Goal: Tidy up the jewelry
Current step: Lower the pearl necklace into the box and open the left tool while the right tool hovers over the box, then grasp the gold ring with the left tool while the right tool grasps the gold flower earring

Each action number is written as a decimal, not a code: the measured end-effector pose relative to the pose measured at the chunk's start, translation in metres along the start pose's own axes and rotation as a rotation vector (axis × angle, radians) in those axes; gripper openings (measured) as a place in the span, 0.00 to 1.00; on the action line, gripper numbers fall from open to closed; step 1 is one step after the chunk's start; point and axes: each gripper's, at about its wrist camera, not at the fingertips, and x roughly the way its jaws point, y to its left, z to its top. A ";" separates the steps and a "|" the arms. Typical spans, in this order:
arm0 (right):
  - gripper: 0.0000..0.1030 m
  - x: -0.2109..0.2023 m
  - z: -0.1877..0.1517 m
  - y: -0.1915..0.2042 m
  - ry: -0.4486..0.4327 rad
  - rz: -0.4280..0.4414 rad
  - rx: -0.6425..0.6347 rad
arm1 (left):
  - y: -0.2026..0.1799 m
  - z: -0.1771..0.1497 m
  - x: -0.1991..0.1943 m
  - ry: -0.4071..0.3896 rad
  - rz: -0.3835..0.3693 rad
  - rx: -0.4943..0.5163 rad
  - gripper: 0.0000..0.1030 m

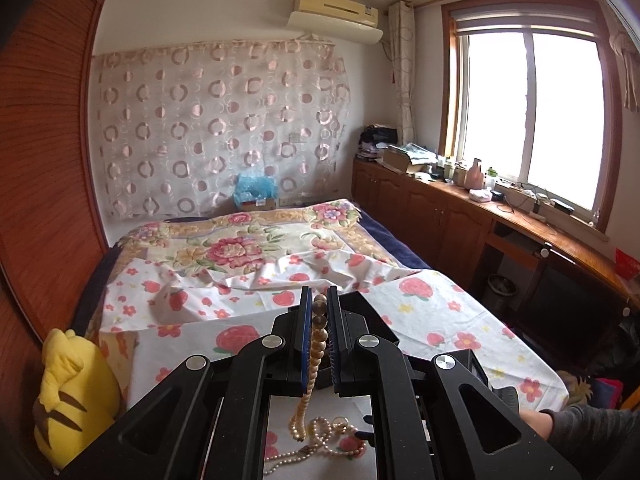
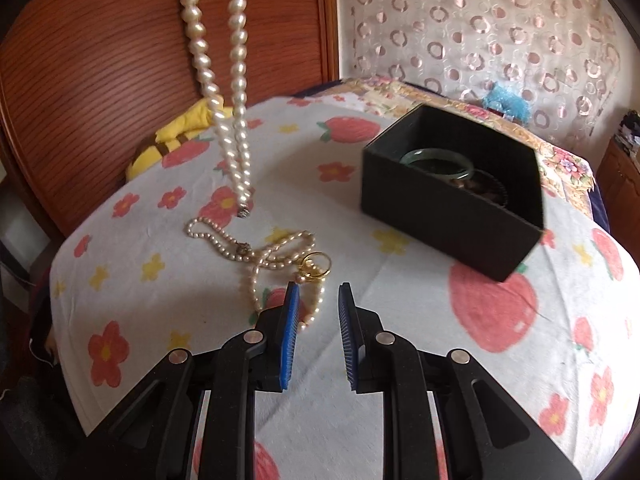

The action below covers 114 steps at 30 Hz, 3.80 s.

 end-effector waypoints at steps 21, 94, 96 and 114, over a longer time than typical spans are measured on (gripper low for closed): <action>0.05 -0.088 0.029 -0.025 -0.153 -0.070 -0.048 | 0.015 -0.004 0.008 0.011 0.029 -0.029 0.06; 0.06 -0.080 0.136 -0.153 -0.243 -0.144 0.209 | -0.008 -0.015 0.140 0.159 -0.029 -0.012 0.06; 0.06 -0.067 0.130 -0.154 -0.225 -0.142 0.212 | -0.007 -0.023 0.140 0.170 -0.022 -0.006 0.09; 0.15 -0.073 0.027 -0.106 -0.186 -0.125 0.110 | -0.009 -0.096 0.117 0.262 0.034 0.029 0.64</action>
